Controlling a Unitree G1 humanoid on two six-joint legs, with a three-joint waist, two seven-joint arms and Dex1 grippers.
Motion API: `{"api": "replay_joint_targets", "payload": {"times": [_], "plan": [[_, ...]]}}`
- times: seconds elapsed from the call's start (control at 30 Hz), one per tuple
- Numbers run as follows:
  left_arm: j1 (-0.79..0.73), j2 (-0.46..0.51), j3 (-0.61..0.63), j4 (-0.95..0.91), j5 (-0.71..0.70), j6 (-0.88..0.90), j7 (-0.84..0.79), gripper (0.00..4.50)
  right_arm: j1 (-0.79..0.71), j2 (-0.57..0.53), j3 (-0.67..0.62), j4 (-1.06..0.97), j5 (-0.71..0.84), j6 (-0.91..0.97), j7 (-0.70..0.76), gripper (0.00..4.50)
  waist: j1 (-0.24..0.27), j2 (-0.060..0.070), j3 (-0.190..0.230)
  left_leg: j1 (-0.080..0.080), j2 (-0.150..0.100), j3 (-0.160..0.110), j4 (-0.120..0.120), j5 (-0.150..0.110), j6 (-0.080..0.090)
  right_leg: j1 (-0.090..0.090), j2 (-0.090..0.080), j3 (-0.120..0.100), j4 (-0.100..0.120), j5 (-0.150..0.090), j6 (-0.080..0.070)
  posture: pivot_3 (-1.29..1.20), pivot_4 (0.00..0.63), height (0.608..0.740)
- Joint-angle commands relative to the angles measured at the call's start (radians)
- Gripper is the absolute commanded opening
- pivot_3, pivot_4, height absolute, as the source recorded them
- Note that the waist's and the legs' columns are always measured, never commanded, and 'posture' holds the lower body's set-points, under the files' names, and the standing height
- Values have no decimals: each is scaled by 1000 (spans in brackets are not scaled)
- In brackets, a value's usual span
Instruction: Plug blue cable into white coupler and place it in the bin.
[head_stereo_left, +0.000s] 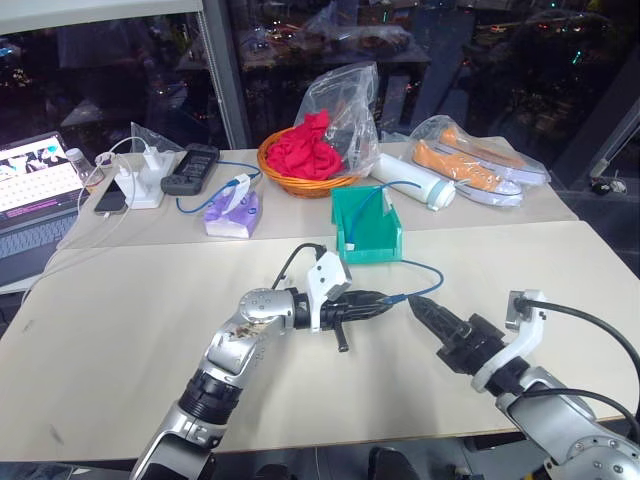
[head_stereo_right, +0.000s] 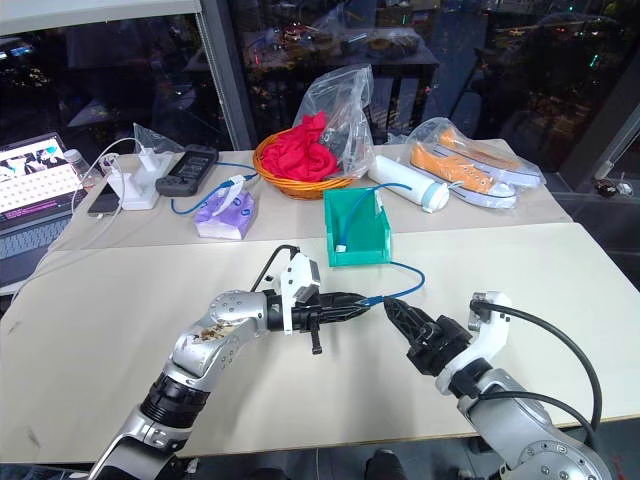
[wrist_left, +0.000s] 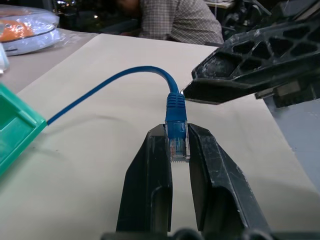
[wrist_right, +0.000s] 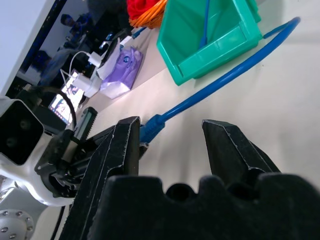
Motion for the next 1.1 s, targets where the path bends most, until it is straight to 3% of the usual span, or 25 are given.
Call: {"api": "replay_joint_targets", "payload": {"times": [0.03, 0.2, 0.37, 0.73, 0.93, 1.1], "plan": [[-3, -5, 2, -33, -14, -10, 5, 67, 61, -47, 115, 56, 280, -179, -233, 2347, -1, 0, 0, 0, 0, 0, 0, 0, 0, 0, 0, 0, 0, 0, 0, 0, 150, 740], [-2, -11, -1, -27, -18, -15, 5, 67, 144, -218, 338, 108, 551, -450, -491, 2347, -2, 0, 0, 0, 0, 1, 0, 0, 0, 0, 0, 0, -2, 0, 0, 0, 150, 740], [4, -13, -4, -26, -20, -18, 2, 67, 170, -345, 483, 123, 657, -655, -591, 2347, -3, 0, 0, 0, 0, 1, 0, -1, 1, 1, 0, 0, -8, 0, 0, 0, 150, 740], [3, -14, -11, -39, -21, -15, 1, 67, 186, -505, 643, 146, 667, -865, -587, 2347, 0, 0, 0, 0, 0, 2, 0, -1, 3, 2, 0, 0, -9, 0, 0, 0, 150, 740], [7, -2, -4, -52, -26, -3, 9, 67, 257, -636, 532, 156, 724, -925, -535, 2347, 6, 0, 0, 0, 0, 2, 0, -2, 4, 3, 0, 0, -9, 0, 0, 0, 150, 740], [5, -3, -2, -45, -28, -7, 13, 67, 297, -691, 593, 118, 738, -943, -504, 2347, 1, 0, 0, 0, 1, 2, -1, -3, 5, 3, 0, 0, -9, 0, 1, 0, 150, 740]]}}
